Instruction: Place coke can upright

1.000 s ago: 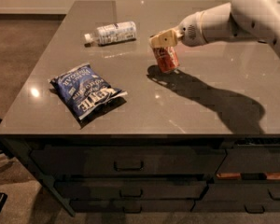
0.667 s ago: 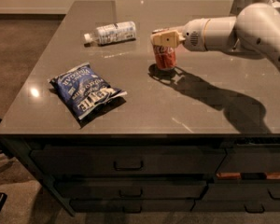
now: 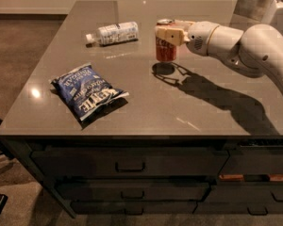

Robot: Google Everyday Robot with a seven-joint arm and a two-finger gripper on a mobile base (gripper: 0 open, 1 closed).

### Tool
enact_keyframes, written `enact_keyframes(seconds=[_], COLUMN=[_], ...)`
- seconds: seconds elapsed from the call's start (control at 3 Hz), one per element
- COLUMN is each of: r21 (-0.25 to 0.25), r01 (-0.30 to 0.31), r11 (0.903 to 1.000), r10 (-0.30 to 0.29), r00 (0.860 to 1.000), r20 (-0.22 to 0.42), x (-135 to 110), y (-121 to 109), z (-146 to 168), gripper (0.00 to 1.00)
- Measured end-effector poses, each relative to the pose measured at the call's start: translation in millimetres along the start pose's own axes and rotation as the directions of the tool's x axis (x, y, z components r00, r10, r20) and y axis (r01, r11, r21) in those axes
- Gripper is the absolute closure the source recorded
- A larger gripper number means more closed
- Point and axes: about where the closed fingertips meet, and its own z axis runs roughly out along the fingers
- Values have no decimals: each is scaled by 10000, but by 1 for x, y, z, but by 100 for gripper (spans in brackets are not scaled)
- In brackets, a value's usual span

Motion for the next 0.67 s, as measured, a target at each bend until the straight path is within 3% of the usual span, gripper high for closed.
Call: enact_keyframes(seconds=[0.33, 0.67], r21=[156, 249], r01=[355, 614], r11=[9992, 9978], r10=[-365, -637], r00=[9966, 9922], r20=[737, 1073], x=[0, 1], y=[-2, -2], z=[-1, -2], gripper=[100, 100])
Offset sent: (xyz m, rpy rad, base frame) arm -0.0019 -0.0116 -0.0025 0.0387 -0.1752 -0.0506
